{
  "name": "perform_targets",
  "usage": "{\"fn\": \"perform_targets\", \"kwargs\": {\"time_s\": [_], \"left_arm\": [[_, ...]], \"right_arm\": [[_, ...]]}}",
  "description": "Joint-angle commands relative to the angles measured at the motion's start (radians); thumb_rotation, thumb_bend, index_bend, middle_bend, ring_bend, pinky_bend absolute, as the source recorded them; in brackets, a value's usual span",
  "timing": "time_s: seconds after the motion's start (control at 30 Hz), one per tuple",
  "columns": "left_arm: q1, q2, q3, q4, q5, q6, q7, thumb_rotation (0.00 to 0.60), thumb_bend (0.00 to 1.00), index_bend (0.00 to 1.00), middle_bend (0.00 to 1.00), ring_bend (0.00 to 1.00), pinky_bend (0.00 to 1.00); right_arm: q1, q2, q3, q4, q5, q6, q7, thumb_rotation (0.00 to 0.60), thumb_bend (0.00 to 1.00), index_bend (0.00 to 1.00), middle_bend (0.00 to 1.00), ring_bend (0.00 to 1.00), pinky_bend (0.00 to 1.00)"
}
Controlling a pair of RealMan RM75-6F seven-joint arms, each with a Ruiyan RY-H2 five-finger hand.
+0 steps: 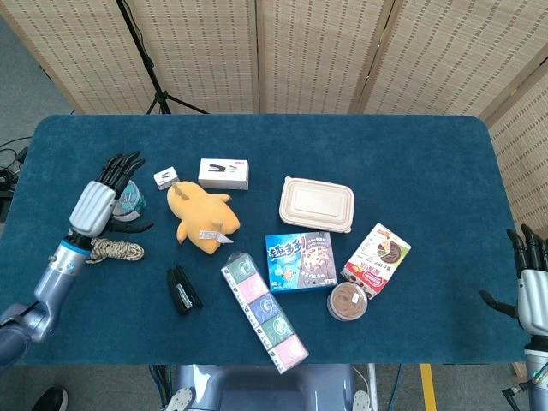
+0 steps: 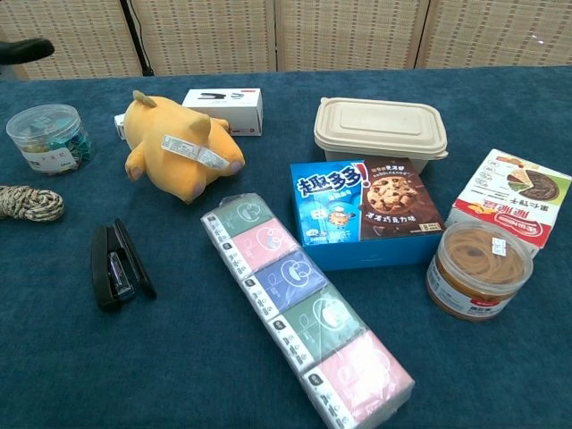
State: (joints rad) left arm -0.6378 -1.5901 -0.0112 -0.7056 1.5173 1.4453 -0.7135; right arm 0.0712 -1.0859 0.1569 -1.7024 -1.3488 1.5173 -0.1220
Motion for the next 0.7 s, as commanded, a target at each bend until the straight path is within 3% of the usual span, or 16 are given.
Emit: {"fn": "perform_targets", "kwargs": {"time_s": [0.03, 0.23, 0.47, 0.7], "left_arm": [[0.154, 0.289, 0.032, -0.447, -0.061, 0.015, 0.287, 0.309, 0.00, 0.00, 0.00, 0.00, 0.00], [0.264, 0.428, 0.060, -0.703, -0.118, 0.040, 0.472, 0.585, 0.00, 0.00, 0.00, 0.00, 0.00], [0.380, 0.465, 0.076, -0.808, -0.152, 0.095, 0.572, 0.600, 0.00, 0.00, 0.00, 0.00, 0.00], [0.434, 0.462, 0.072, -0.804, -0.146, 0.101, 0.579, 0.600, 0.00, 0.00, 0.00, 0.00, 0.00]], "right_arm": [[-0.007, 0.010, -0.007, -0.012, -0.023, 0.013, 0.017, 0.600, 0.00, 0.00, 0.00, 0.00, 0.00], [-0.017, 0.024, -0.016, -0.029, -0.055, 0.031, 0.031, 0.600, 0.00, 0.00, 0.00, 0.00, 0.00], [-0.027, 0.033, -0.030, -0.037, -0.084, 0.045, 0.030, 0.600, 0.00, 0.00, 0.00, 0.00, 0.00], [-0.033, 0.033, -0.037, -0.043, -0.098, 0.054, 0.013, 0.600, 0.00, 0.00, 0.00, 0.00, 0.00]]}}
